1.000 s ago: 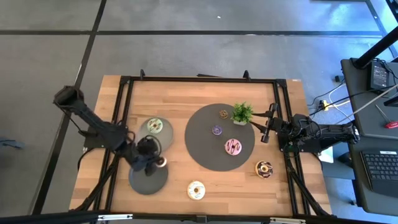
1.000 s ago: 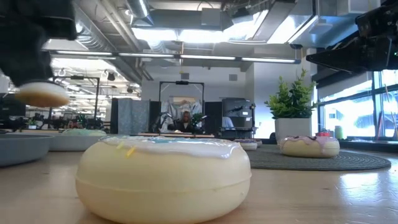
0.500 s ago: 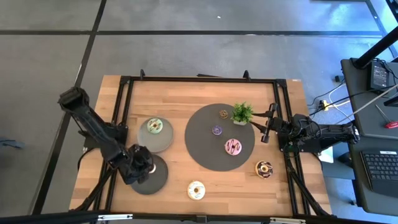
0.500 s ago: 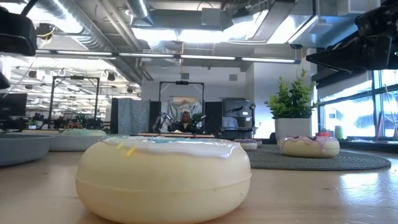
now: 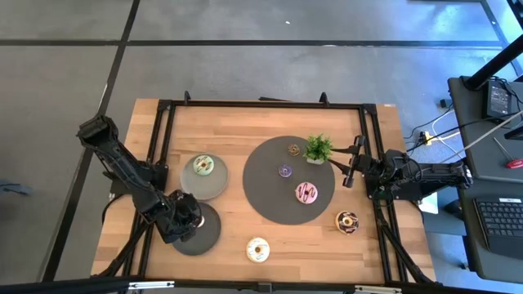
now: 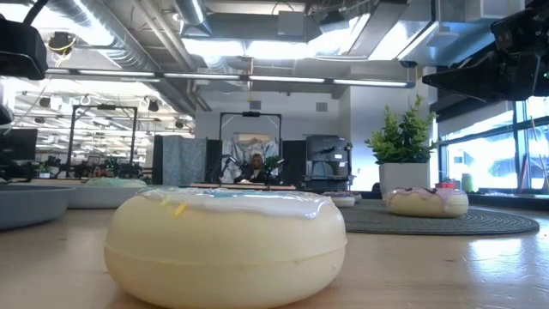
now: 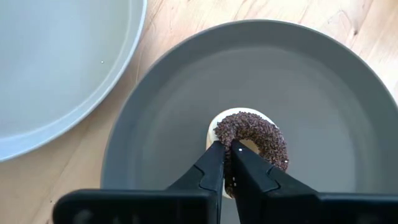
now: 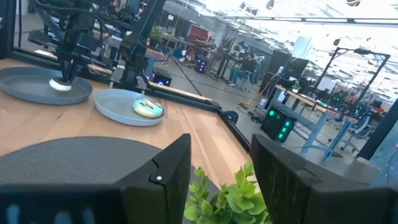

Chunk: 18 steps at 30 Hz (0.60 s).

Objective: Pick & Place donuts
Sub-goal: Put the small dark brown donut on the dark gray plate

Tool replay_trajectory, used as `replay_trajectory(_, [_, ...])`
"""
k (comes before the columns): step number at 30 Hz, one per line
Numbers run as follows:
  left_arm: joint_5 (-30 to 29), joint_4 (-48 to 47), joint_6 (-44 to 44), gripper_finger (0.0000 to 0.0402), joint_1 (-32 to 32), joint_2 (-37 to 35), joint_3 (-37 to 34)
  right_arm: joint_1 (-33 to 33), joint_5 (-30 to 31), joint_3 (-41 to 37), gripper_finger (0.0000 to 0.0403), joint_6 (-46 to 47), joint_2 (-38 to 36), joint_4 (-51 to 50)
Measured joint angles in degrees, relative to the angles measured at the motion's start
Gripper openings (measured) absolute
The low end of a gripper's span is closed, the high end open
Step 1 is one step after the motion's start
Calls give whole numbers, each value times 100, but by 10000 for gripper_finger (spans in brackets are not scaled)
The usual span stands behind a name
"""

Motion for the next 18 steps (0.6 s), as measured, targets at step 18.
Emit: replay_trajectory(18, [367, -37, 7, 98, 0, -4, 0, 2, 2, 1, 168, -89, 2, 0])
